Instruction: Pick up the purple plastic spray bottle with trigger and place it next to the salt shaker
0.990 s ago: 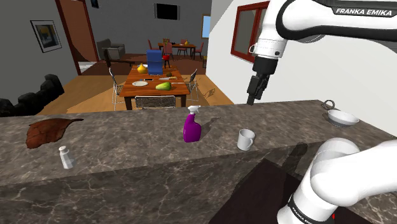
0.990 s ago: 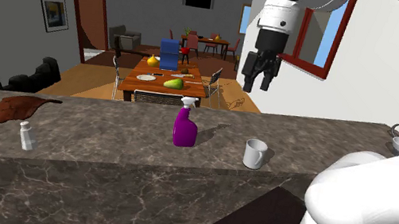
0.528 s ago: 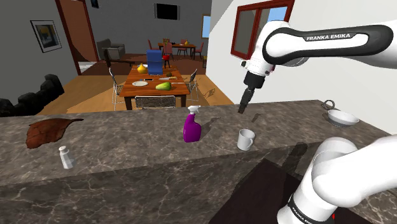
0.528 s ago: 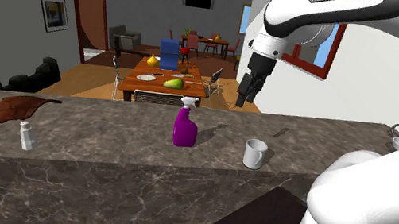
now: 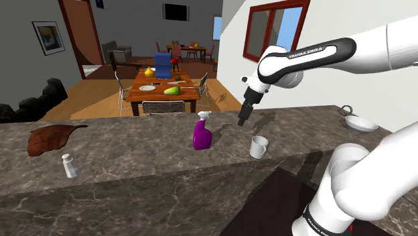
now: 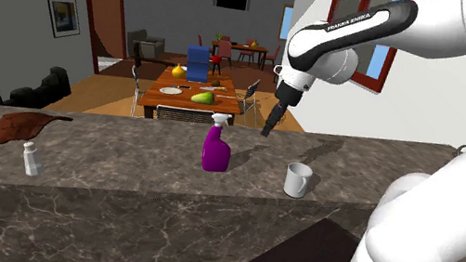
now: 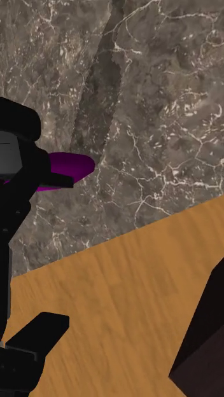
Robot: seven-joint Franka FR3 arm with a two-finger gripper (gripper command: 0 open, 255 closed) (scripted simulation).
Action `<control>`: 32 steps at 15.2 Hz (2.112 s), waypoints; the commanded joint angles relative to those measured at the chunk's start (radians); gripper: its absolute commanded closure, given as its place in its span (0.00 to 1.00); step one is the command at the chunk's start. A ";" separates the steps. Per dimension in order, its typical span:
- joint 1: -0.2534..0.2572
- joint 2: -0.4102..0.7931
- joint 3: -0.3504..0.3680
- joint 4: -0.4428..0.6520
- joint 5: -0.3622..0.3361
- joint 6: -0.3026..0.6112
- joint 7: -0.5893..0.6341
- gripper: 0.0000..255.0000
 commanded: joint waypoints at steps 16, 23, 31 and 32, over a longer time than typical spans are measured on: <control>0.246 0.716 -0.232 0.381 0.819 0.092 -1.041 0.00; 0.241 0.793 -0.193 0.398 0.906 0.122 -1.088 0.00; 0.241 0.793 -0.193 0.398 0.906 0.122 -1.088 1.00; 0.241 0.793 -0.193 0.398 0.906 0.122 -1.088 1.00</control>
